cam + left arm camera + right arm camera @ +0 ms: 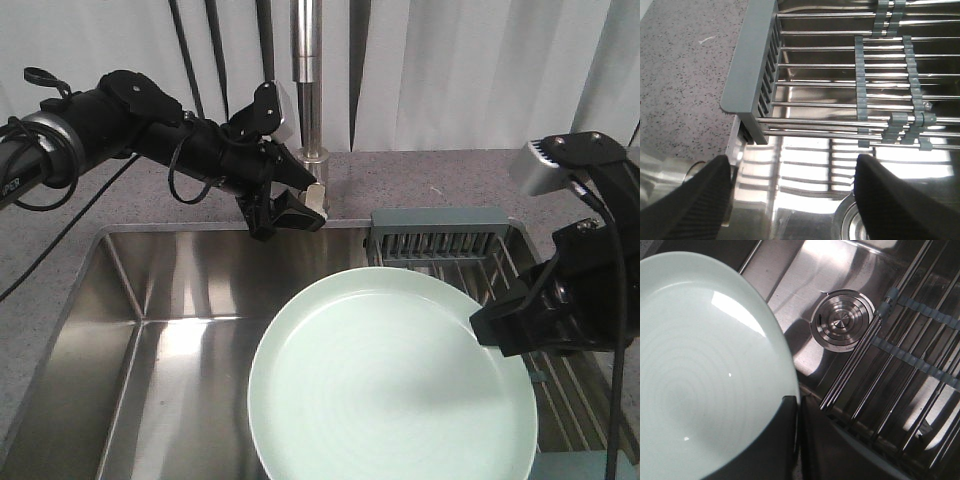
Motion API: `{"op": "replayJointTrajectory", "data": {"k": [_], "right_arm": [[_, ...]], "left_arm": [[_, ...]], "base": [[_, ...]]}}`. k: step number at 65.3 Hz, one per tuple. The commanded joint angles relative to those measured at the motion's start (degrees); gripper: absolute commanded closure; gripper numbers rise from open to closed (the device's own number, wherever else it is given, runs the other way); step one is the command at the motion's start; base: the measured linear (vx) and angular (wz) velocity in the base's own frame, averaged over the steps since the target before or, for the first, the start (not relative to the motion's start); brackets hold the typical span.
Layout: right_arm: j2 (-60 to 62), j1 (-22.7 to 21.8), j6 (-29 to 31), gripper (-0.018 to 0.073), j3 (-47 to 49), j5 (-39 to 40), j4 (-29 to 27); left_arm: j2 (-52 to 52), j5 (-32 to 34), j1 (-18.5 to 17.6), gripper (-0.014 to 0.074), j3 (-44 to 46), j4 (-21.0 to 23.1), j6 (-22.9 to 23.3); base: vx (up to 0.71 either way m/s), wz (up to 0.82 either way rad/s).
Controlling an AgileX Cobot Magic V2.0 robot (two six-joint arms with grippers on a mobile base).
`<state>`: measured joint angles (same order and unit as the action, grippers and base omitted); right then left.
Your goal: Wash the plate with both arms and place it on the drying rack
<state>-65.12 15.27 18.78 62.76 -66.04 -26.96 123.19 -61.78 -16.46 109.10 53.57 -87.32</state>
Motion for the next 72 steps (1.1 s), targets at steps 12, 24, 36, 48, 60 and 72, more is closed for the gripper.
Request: {"op": "replayJointTrajectory", "data": {"k": [12,24,36,48,60,72], "right_arm": [[1.19,0.0,0.55,0.0568,1.32,2.0,-2.13],[1.19,0.0,0.55,0.0568,1.32,2.0,-2.13],[1.19,0.0,0.55,0.0568,1.32,2.0,-2.13],[1.19,0.0,0.55,0.0568,1.32,2.0,-2.13],[1.19,0.0,0.55,0.0568,1.32,2.0,-2.13],[1.19,0.0,0.55,0.0568,1.32,2.0,-2.13]], "left_arm": [[-10.87,-3.82,0.15,0.0156,1.52,0.25,12.91],[-17.07,-3.67,1.48,0.0162,1.52,-11.78,31.29],[-23.0,-4.17,3.14,0.0162,1.52,-27.02,55.29],[-28.86,-6.15,6.11,0.0162,-1.5,-33.25,67.91],[-37.76,-0.02,7.02,0.0162,-13.55,-35.71,68.6],[-47.32,5.24,7.02,0.0165,-26.81,-41.02,73.49]], "base": [[0.0,0.0],[0.0,0.0],[0.0,0.0],[0.0,0.0],[0.0,0.0],[0.0,0.0]]}}
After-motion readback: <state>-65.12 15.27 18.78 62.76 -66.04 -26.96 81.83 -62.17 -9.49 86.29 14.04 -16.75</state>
